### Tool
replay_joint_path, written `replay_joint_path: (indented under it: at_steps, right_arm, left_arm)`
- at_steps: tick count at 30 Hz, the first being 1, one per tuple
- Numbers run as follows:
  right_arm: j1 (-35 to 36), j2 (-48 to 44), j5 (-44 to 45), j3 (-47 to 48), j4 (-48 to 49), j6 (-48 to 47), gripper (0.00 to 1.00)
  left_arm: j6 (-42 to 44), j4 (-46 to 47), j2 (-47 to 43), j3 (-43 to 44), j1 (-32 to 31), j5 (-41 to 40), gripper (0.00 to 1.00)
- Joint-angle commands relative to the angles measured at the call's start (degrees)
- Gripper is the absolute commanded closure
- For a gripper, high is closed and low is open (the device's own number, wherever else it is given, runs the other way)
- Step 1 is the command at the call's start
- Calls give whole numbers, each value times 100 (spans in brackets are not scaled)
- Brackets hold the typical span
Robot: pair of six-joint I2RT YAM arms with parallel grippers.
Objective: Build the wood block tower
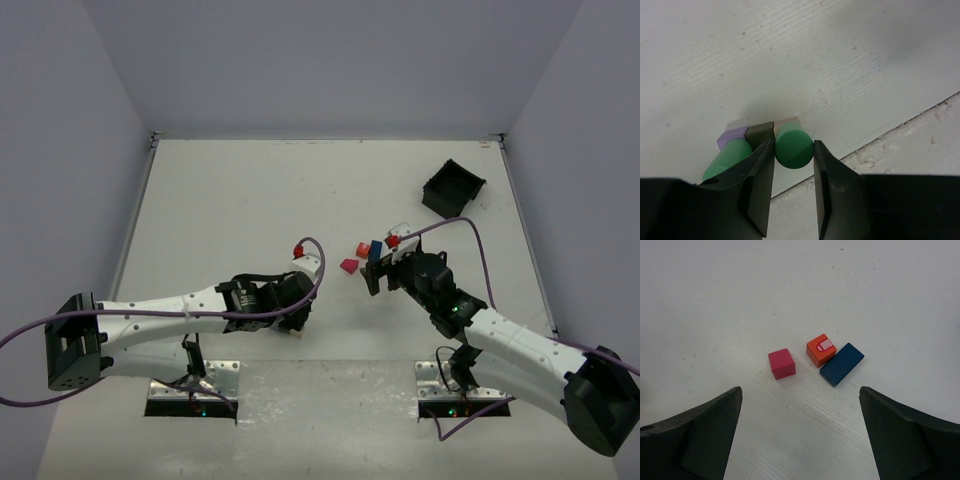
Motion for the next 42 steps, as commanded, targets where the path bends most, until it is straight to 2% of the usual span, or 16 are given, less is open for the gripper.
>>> replay_joint_path:
  at_steps: [1, 42]
  right_arm:
    - [-11, -9, -10, 91, 298, -87, 1]
    - [-19, 89, 254, 135, 218, -21, 1]
  left_arm:
    - [-30, 199, -100, 86, -114, -76, 100]
    - [-473, -112, -10, 40, -235, -346, 97]
